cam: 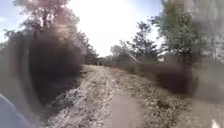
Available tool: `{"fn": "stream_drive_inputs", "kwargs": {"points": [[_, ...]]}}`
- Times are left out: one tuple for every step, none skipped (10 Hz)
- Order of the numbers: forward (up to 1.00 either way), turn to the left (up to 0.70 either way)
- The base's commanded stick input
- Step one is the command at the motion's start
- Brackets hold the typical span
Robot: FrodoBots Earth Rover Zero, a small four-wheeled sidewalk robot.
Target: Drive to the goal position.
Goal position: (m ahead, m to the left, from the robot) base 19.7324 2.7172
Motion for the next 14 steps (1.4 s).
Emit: {"fn": "stream_drive_inputs", "kwargs": {"points": [[1.00,0.00],[1.00,0.11],[1.00,0.27],[1.00,0.27],[1.00,0.18],[1.00,0.01],[1.00,0.00],[1.00,0.00],[1.00,0.17],[1.00,0.27],[1.00,0.27],[1.00,0.27],[1.00,0.27],[1.00,0.27]]}}
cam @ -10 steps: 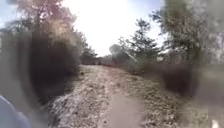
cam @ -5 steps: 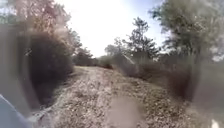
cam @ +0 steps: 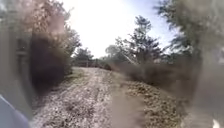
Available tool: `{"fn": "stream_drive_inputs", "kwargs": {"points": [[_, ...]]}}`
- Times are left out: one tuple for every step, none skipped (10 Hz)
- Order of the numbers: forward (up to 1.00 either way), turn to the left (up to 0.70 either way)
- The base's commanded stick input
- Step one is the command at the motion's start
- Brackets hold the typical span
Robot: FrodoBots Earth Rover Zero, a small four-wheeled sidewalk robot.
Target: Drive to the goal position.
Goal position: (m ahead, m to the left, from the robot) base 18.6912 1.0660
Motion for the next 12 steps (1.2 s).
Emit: {"fn": "stream_drive_inputs", "kwargs": {"points": [[1.00,0.27],[1.00,0.27],[1.00,0.27],[1.00,0.17],[1.00,0.00],[1.00,0.00],[1.00,0.18],[1.00,0.27],[1.00,0.27],[1.00,0.27],[1.00,0.27],[1.00,0.10]]}}
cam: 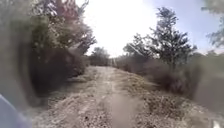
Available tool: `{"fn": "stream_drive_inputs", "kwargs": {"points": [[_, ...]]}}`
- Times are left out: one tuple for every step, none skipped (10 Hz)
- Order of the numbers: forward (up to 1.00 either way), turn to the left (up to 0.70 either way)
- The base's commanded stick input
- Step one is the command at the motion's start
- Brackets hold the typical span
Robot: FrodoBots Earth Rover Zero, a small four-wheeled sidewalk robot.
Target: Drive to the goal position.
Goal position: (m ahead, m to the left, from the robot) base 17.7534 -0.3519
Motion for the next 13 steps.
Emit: {"fn": "stream_drive_inputs", "kwargs": {"points": [[1.00,0.00],[1.00,0.00],[1.00,0.00],[1.00,0.00],[1.00,0.00],[1.00,0.00],[1.00,0.00],[1.00,0.00],[1.00,0.00],[1.00,0.00],[1.00,0.08],[1.00,0.27],[1.00,0.27]]}}
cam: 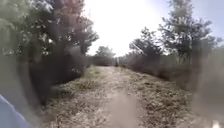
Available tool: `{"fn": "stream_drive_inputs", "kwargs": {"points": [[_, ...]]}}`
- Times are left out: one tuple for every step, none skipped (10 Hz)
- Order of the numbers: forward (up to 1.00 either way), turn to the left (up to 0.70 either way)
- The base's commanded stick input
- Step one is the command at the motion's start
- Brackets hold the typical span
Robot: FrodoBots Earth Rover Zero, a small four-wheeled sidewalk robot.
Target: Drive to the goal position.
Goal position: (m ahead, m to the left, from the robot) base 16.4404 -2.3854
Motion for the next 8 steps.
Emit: {"fn": "stream_drive_inputs", "kwargs": {"points": [[1.00,0.27],[1.00,0.27],[1.00,0.00],[1.00,0.00],[1.00,0.00],[1.00,0.00],[1.00,0.00],[1.00,0.00]]}}
